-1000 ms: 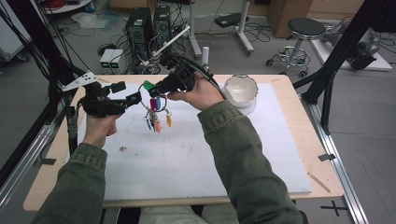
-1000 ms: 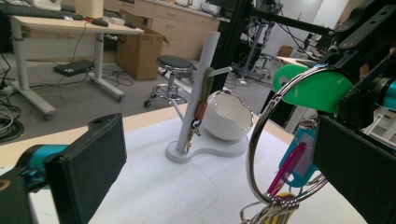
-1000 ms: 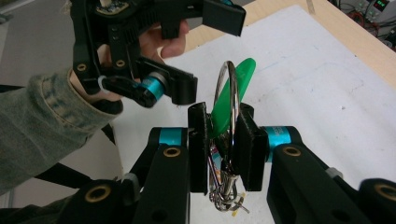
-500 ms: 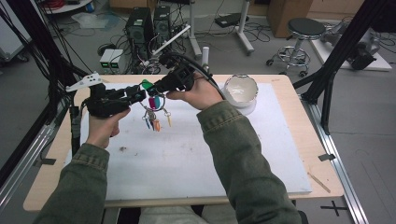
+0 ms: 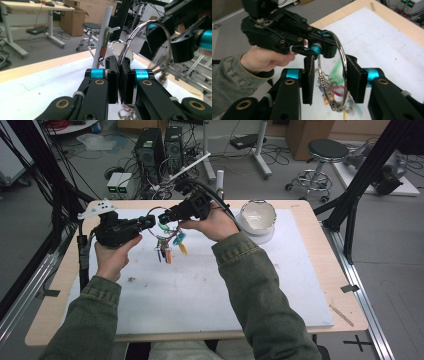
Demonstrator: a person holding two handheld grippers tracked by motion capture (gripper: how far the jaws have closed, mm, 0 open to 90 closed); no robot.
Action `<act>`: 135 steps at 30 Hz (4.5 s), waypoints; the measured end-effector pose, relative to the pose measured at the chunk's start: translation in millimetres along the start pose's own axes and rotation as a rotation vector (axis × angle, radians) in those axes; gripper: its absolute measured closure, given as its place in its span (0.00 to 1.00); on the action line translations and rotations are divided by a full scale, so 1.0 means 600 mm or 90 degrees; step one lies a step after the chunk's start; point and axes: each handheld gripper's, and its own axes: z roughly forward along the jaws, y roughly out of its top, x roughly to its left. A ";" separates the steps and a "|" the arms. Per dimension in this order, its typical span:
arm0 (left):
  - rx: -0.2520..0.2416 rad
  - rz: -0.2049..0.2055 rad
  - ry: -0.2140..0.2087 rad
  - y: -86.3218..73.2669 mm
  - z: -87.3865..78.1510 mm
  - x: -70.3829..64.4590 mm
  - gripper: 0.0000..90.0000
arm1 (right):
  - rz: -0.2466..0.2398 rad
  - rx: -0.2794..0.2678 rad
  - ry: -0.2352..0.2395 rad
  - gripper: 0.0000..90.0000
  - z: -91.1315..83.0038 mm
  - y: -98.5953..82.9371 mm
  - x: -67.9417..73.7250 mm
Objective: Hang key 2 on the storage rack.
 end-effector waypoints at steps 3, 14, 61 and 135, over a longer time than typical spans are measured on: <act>0.003 0.007 0.001 0.000 0.002 -0.003 0.96 | 0.001 -0.010 -0.013 0.54 -0.003 -0.003 -0.002; -0.001 0.002 0.028 0.002 0.002 0.000 0.96 | 0.034 -0.041 -0.050 0.14 -0.021 -0.029 -0.016; -0.040 -0.029 0.144 -0.009 0.008 0.020 0.96 | 0.177 -0.200 -0.346 0.02 -0.141 -0.323 -0.125; 0.008 -0.050 0.139 0.035 0.285 0.017 0.96 | 0.212 -0.331 -0.477 0.02 -0.168 -0.568 -0.125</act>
